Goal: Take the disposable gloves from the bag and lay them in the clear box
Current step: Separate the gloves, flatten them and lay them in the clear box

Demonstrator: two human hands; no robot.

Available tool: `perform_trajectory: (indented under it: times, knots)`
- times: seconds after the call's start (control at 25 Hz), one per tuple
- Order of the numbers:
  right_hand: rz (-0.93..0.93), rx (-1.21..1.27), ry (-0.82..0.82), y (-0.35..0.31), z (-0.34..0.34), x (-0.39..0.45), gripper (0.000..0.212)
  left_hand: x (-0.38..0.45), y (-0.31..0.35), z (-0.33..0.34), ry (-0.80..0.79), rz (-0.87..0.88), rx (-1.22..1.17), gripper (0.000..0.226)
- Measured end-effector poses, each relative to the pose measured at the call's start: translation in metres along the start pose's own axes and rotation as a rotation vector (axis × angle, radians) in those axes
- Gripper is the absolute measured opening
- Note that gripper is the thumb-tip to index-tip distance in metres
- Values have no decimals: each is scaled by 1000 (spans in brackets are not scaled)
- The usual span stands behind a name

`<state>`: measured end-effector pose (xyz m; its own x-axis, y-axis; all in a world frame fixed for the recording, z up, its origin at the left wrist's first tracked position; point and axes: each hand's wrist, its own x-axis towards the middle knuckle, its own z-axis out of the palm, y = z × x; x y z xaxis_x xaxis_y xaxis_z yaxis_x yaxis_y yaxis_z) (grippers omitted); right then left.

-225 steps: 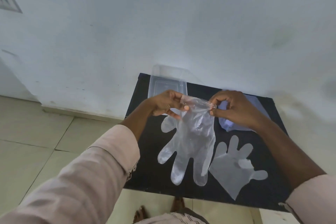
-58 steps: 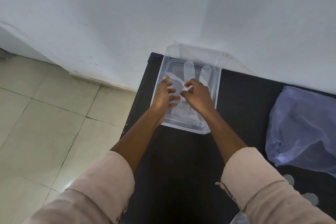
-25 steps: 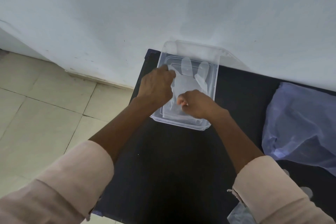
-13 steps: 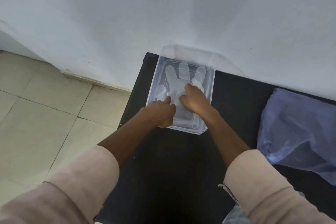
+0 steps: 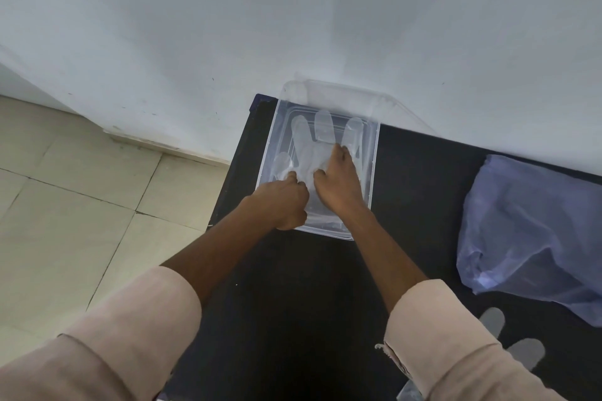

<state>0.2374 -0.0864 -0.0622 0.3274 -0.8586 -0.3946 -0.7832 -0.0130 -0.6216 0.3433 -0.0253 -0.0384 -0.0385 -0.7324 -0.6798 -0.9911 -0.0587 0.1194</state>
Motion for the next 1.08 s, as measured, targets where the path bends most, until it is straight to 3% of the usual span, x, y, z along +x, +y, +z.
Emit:
perform_trajectory:
  times: [0.2,0.4,0.6,0.72,0.8,0.92,1.0,1.08]
  knots:
    - [149,127,89,-1,-8,8,72,8,-7,4,-13,-86,-105,70]
    - [145,169,96,-4,-7,2,71,13,-7,5,24,-168,-268,63]
    - [-2,313,130,-1,-21,-12,45,0,-10,-18,242,-114,-347,44]
    - [-100,417,124,-8,-37,-36,30,-14,-13,-36,381,-115,-437,45]
    - [-133,447,141,-12,-51,-54,24,-30,-11,-45,423,-90,-617,45]
    - [-91,550,158,-10,-73,-85,19,-62,-5,-51,432,-3,-1017,24]
    - [-67,622,165,-6,-84,-114,16,-91,9,-48,393,64,-1224,11]
    - [-33,694,169,0,-90,-142,14,-113,30,-38,347,147,-1326,12]
